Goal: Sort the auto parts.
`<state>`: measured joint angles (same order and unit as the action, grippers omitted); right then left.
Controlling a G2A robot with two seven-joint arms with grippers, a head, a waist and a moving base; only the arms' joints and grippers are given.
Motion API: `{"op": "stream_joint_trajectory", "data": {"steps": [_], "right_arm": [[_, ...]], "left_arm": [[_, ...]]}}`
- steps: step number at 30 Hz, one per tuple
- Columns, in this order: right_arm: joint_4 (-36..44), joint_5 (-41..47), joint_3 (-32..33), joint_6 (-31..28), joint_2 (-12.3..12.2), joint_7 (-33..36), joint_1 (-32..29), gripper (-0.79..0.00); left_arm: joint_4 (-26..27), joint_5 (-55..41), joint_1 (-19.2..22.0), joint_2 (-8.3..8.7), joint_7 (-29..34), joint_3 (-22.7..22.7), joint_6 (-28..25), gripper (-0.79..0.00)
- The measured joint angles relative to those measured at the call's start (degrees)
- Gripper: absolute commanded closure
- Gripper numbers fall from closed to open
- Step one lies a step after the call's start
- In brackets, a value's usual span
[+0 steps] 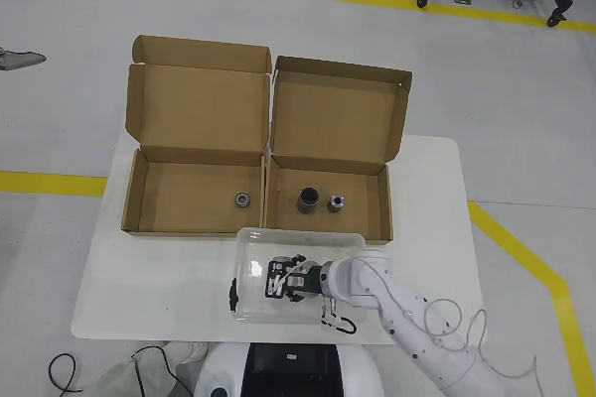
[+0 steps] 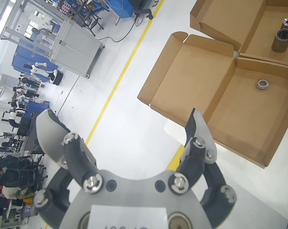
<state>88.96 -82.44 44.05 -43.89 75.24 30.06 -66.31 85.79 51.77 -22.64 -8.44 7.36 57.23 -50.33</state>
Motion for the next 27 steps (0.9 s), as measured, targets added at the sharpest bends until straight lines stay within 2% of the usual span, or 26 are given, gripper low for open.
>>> {"op": "stream_joint_trajectory", "data": {"steps": [7, 12, 16, 17, 20, 21, 23, 27], "right_arm": [[-1.42, -1.49, -2.62, 2.46, 0.68, 0.94, 1.29, -0.456], [-2.07, -2.11, -3.95, 3.75, 1.04, 1.57, 1.80, -0.376], [-2.48, -2.55, -4.68, 4.60, 1.26, 2.39, 2.17, -0.351], [-2.56, -2.62, -4.84, 4.80, 1.32, 2.69, 2.24, -0.329], [-2.68, -2.51, -5.19, 5.24, 1.47, 3.06, 2.48, -0.092], [-2.69, -2.63, -5.27, 5.45, 1.50, 3.14, 2.55, -0.046], [-2.59, -2.88, -5.38, 5.80, 1.52, 3.37, 2.58, 0.000], [-1.77, -3.47, -5.24, 6.52, 1.45, 3.65, 2.44, 0.000]], "left_arm": [[0.00, 0.00, 0.00, 0.00, 0.00, 0.00, 0.00, -0.785], [0.00, 0.00, 0.00, 0.00, 0.00, 0.00, 0.00, -0.785], [0.00, 0.00, 0.00, 0.00, 0.00, 0.00, 0.00, -0.785], [0.00, 0.00, 0.00, 0.00, 0.00, 0.00, 0.00, -0.785], [0.00, 0.00, 0.00, 0.00, 0.00, 0.00, 0.00, -0.785], [0.00, 0.00, 0.00, 0.00, 0.00, 0.00, 0.00, -0.785], [0.00, 0.00, 0.00, 0.00, 0.00, 0.00, 0.00, -0.785], [0.00, 0.00, 0.00, 0.00, 0.00, 0.00, 0.00, -0.785]]}}
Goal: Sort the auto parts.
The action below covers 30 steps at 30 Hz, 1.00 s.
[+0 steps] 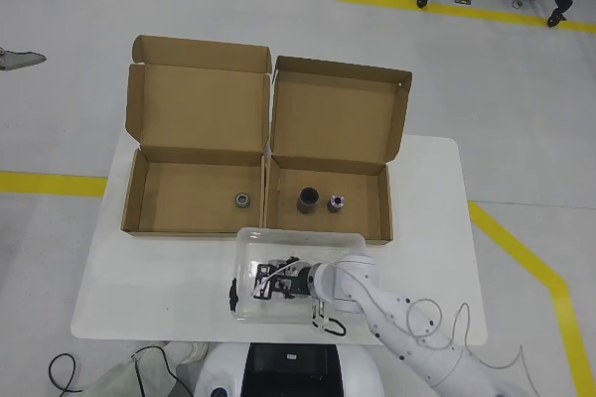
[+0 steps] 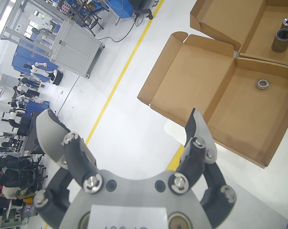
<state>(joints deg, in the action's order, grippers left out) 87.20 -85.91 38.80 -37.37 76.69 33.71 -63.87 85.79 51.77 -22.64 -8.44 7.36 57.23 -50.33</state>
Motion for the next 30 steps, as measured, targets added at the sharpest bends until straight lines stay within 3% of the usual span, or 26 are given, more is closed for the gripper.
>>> {"op": "stream_joint_trajectory", "data": {"steps": [5, 10, 23, 30], "right_arm": [[1.42, -0.14, 0.63, 0.08, -0.28, -1.06, -0.62, 0.000], [3.20, 0.98, 2.49, -1.93, -0.99, -6.40, -1.70, 0.000], [8.19, 5.17, 10.70, -8.20, -3.41, -27.27, -4.37, 0.000], [8.35, 9.44, 12.41, -10.60, -3.29, -38.55, -1.66, 0.000]], "left_arm": [[0.00, 0.00, 0.00, 0.00, 0.00, 0.00, 0.00, -0.785], [0.00, 0.00, 0.00, 0.00, 0.00, 0.00, 0.00, -0.785], [0.00, 0.00, 0.00, 0.00, 0.00, 0.00, 0.00, -0.785], [0.00, 0.00, 0.00, 0.00, 0.00, 0.00, 0.00, -0.785]]}}
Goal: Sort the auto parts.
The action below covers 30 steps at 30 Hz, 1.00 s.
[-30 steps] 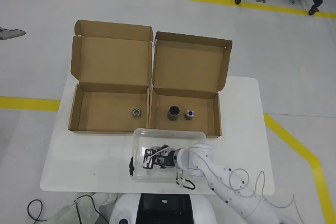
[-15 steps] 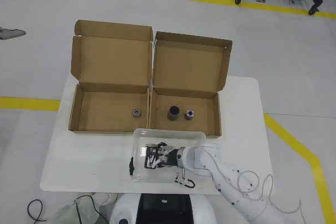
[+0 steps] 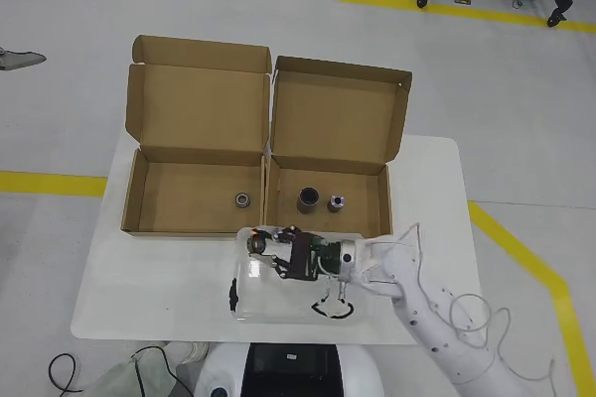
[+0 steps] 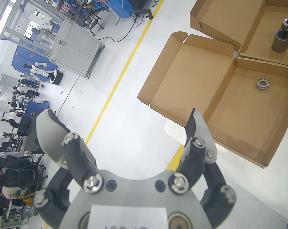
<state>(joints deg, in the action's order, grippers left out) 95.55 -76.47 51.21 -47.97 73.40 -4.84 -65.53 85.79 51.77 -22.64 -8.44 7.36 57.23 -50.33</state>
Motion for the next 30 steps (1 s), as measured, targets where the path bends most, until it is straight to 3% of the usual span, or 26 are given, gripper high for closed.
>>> {"op": "stream_joint_trajectory", "data": {"steps": [14, 30], "right_arm": [[-5.52, 9.59, -0.56, -6.81, 1.73, -13.95, 10.15, 0.000], [-13.79, 9.85, -5.00, -2.51, 4.98, -22.12, 18.31, 0.000]], "left_arm": [[0.00, 0.00, 0.00, 0.00, 0.00, 0.00, 0.00, -0.785], [0.00, 0.00, 0.00, 0.00, 0.00, 0.00, 0.00, -0.785]]}}
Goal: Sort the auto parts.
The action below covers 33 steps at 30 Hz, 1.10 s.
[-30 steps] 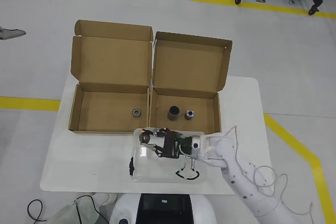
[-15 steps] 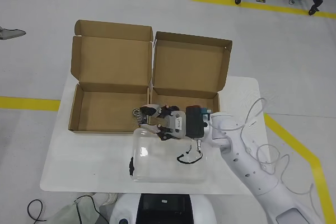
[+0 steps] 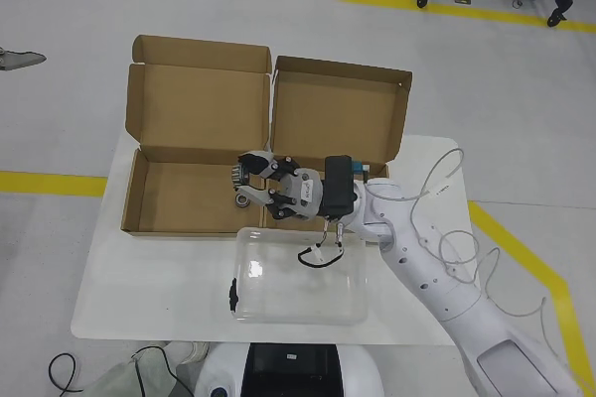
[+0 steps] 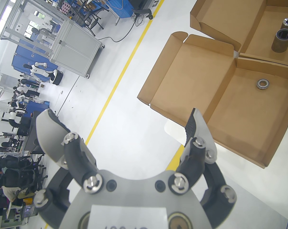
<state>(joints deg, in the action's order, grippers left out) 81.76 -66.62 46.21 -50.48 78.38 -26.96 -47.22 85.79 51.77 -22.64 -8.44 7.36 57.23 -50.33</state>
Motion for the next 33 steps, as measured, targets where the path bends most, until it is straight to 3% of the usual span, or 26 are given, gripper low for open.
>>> {"op": "stream_joint_trajectory", "data": {"steps": [29, 33], "right_arm": [[0.07, -0.01, 0.04, 0.00, -0.02, 0.06, -0.07, 0.000], [1.35, -1.38, 0.16, 2.26, -0.01, 3.28, -0.61, 0.000]], "left_arm": [[0.00, 0.00, 0.00, 0.00, 0.00, 0.00, 0.00, -0.785], [0.00, 0.00, 0.00, 0.00, 0.00, 0.00, 0.00, -0.785]]}}
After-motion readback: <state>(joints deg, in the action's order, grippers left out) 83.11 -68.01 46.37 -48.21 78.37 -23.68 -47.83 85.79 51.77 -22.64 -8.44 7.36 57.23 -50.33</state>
